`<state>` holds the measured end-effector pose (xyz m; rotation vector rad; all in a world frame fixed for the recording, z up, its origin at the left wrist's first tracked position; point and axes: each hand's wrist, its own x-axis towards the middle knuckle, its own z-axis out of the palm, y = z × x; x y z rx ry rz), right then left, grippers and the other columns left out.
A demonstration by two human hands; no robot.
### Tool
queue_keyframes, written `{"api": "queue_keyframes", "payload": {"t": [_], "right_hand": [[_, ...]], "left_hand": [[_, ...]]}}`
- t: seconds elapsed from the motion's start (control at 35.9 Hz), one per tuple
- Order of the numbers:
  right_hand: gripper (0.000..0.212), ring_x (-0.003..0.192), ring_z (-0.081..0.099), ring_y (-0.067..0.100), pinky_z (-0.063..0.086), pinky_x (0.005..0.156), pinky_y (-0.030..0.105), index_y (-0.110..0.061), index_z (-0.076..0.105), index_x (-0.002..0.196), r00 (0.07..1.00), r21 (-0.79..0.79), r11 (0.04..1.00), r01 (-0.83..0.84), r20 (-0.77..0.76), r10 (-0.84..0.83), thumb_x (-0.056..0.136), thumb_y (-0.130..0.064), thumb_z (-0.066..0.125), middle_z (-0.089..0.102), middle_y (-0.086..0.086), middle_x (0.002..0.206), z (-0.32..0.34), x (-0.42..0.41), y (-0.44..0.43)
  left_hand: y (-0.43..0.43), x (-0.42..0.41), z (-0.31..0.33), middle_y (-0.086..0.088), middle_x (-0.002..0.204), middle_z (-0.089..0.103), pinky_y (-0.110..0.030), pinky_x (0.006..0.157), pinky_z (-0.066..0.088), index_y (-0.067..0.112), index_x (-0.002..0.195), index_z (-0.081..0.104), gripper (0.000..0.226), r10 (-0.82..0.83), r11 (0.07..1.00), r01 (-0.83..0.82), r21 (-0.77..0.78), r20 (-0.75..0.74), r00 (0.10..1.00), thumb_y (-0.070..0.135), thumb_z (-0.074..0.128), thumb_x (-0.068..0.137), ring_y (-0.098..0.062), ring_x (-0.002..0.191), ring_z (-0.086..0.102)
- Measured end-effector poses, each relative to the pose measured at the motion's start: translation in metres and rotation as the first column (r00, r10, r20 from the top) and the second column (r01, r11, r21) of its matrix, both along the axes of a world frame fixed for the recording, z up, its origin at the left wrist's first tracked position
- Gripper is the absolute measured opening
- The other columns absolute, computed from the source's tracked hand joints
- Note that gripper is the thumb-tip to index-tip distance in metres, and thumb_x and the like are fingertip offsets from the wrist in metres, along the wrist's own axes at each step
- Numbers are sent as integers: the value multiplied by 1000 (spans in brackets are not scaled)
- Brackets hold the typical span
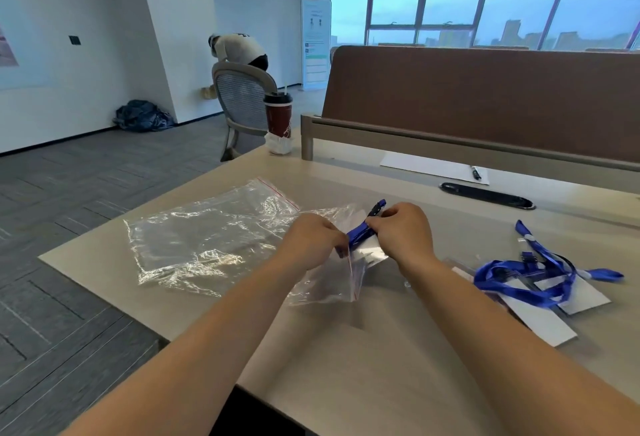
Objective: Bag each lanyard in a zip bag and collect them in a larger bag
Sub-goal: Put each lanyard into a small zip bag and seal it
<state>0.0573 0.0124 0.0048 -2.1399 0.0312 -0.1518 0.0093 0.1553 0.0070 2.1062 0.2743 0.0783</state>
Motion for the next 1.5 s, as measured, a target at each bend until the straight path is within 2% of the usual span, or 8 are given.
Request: {"api": "queue_keyframes", "payload": {"t": [0.14,0.33,0.64,0.75,1.03,1.14,1.39,1.5], "right_hand": [[16,81,62,23,44,67,31,-10,66,92,1000,1,1000,7,23,-7,88,-24,70,66,5,89,0,-1,7],[18,76,62,24,41,58,29,-11,63,86,998,-54,997,-56,34,58,86,-28,72,65,5,83,-3,-7,11],[20,73,68,32,58,70,41,-9,78,76,958,-258,925,-277,-3,286,85,-23,68,72,14,76,2,-17,2],[11,73,63,7,56,73,30,-20,79,91,938,-250,915,-315,63,341,88,-23,69,71,-8,82,0,-17,-3],[26,89,58,11,51,82,32,-19,61,112,980,-225,959,-172,61,190,92,-35,63,59,-7,102,-20,-6,-14],[32,67,67,31,58,73,48,-7,66,78,981,-128,978,-164,-123,149,84,-39,66,69,10,72,-21,-4,-10],[28,59,71,33,60,59,37,-3,56,59,974,54,988,-147,-163,154,86,4,50,65,16,52,-5,-12,-6],[16,56,71,31,56,50,33,-4,49,100,980,85,987,-134,-135,145,88,6,48,69,24,70,1,-16,-5]], "left_hand": [[-2,-2,3,7,45,53,-11,37,29,6,65,76,16,16,999,-16,-28,17,1000,13,72,78,-6,41,41],[-5,1,10,-28,90,70,-51,81,56,-3,78,76,10,51,985,-38,-171,76,996,6,74,74,-25,73,60],[5,3,11,-11,76,71,-53,82,58,11,67,75,13,52,988,-37,-149,98,994,11,74,81,-33,85,69],[3,1,5,-4,70,70,-50,84,58,20,62,72,20,24,996,-16,-87,99,995,16,74,82,-30,84,70],[2,-5,0,-7,69,65,-27,60,46,4,80,71,17,-81,990,69,120,100,992,18,65,89,-14,60,55],[-1,-10,-2,1,63,56,-24,51,37,3,79,66,16,-132,973,116,199,69,989,15,59,88,-10,55,48],[-3,-22,6,2,82,61,-29,62,43,16,83,58,7,-219,907,204,368,-2,976,16,54,89,-17,77,56],[-4,-31,4,0,100,58,-29,70,44,18,87,59,9,-276,835,249,491,-17,961,27,62,88,-19,87,55]]}}
